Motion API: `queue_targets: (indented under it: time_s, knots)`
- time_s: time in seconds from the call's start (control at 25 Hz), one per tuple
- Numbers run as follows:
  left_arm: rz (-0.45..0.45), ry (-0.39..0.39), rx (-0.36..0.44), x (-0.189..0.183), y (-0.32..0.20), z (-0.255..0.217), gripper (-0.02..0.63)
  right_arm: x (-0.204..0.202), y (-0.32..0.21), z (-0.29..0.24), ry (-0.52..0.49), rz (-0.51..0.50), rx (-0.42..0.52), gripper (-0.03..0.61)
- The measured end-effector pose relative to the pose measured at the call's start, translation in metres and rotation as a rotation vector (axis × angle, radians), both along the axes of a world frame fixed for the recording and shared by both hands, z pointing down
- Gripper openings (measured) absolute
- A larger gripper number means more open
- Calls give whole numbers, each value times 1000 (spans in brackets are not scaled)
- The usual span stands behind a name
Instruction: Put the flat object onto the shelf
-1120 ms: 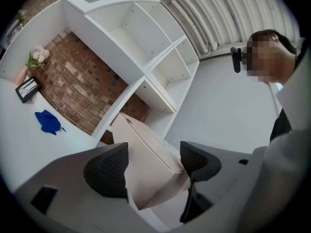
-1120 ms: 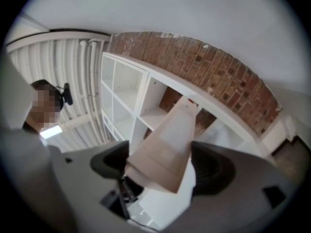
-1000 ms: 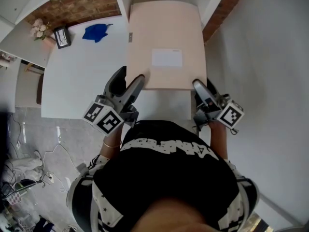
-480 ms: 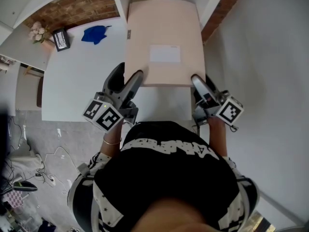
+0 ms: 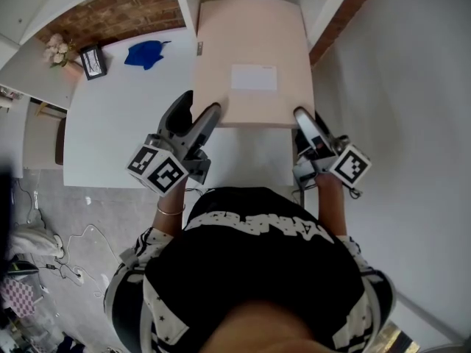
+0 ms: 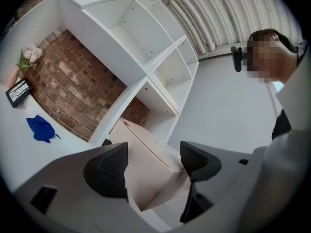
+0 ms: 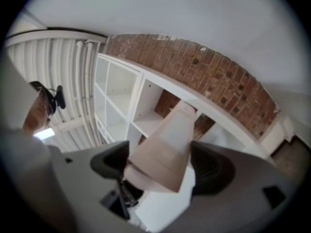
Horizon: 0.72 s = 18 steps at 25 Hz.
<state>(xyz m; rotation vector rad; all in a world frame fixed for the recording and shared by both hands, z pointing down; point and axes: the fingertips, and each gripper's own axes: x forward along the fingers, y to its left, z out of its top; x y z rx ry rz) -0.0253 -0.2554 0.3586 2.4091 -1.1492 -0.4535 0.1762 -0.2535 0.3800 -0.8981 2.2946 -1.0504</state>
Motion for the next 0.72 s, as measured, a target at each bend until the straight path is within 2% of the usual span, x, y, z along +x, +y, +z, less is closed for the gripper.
queue_targets:
  time_s: [0.28,0.72]
  knots:
    - [30,-60,38,5,11,-2,360,4,-4,0,-2,27,-11,380]
    - [47,-102,60,11,21,0,360,6,-15,2,27,58,-20,380]
